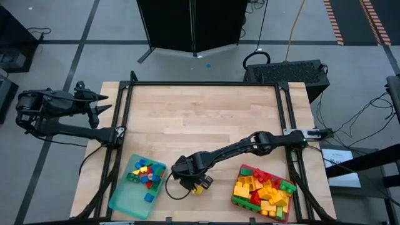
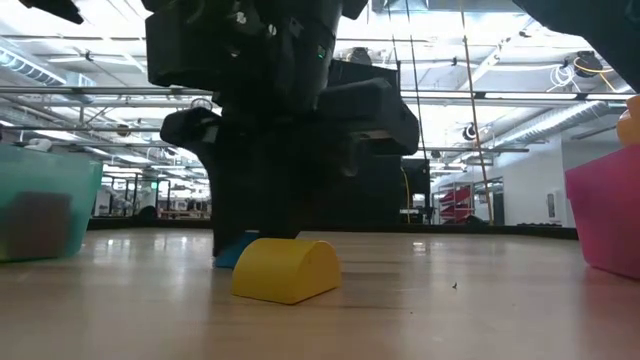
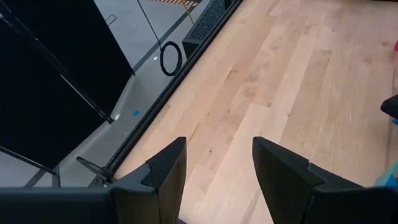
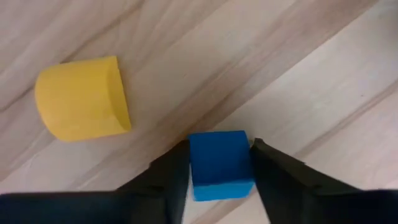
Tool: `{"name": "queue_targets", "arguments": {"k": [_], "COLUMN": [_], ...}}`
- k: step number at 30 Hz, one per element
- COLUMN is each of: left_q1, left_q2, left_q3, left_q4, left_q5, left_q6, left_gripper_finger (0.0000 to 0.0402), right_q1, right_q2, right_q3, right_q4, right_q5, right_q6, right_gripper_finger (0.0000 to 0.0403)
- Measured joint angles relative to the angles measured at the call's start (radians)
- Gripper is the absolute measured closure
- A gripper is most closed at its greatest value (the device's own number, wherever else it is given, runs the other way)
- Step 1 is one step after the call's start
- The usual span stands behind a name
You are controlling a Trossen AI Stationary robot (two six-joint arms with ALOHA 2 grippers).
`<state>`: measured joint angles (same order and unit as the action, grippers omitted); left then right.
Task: Sort blocks by size
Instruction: Put the blue block into the blue bin
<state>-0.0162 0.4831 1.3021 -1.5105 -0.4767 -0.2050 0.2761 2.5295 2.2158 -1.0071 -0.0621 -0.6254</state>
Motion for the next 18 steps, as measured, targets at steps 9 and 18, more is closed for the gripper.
{"name": "queue_targets", "arguments": {"k": [9,18], "left_q1": [0.000,0.000], "left_q2": [0.000,0.000], "left_q3": [0.000,0.000], "left_q4": [0.000,0.000], "left_q5": [0.000,-0.005], "left_q6": [0.001,0.001], "left_gripper_finger": [0.0214,0.0214], "right_q1": [0.000,-0.008], "right_q2": [-0.001,0.002], "right_q3": [0.001,0.140], "right_q4": [-0.008,0.078], "right_q5": [0.019,0.130], "right_q6": [0.065,0.125], "right_gripper_finger": [0.0289,0.0289]}}
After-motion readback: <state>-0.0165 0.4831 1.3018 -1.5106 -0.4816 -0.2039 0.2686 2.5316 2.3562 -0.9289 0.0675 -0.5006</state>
